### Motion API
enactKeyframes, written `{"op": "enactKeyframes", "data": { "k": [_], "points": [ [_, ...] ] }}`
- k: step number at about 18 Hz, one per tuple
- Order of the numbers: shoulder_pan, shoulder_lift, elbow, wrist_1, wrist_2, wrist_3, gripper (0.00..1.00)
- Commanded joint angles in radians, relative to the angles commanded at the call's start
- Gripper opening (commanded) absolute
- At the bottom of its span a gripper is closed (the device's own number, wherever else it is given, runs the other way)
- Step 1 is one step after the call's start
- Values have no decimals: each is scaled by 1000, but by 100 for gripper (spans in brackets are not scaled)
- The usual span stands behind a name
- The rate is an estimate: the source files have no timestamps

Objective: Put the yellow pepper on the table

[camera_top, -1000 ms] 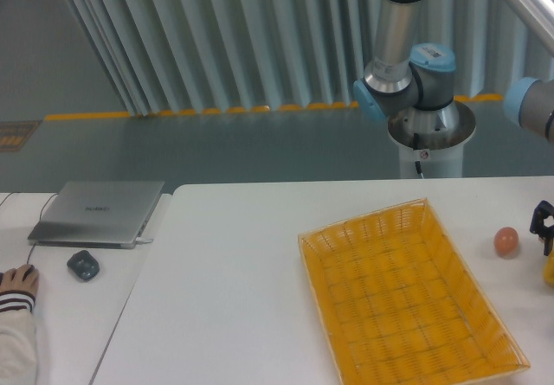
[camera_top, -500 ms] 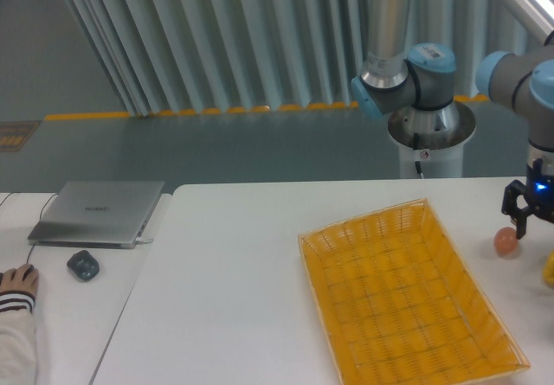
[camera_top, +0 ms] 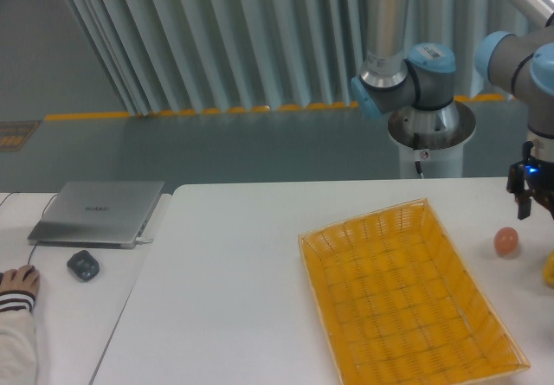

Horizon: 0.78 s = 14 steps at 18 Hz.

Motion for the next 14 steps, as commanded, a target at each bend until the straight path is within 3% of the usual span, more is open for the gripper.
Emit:
{"op": "enactKeyframes", "data": {
  "k": [5, 7, 14],
  "points": [
    [66, -12, 0, -14, 23, 318, 100],
    [68, -18, 2, -12, 37, 384, 100],
    [66, -32, -8, -8, 35, 403, 100]
  ]
}}
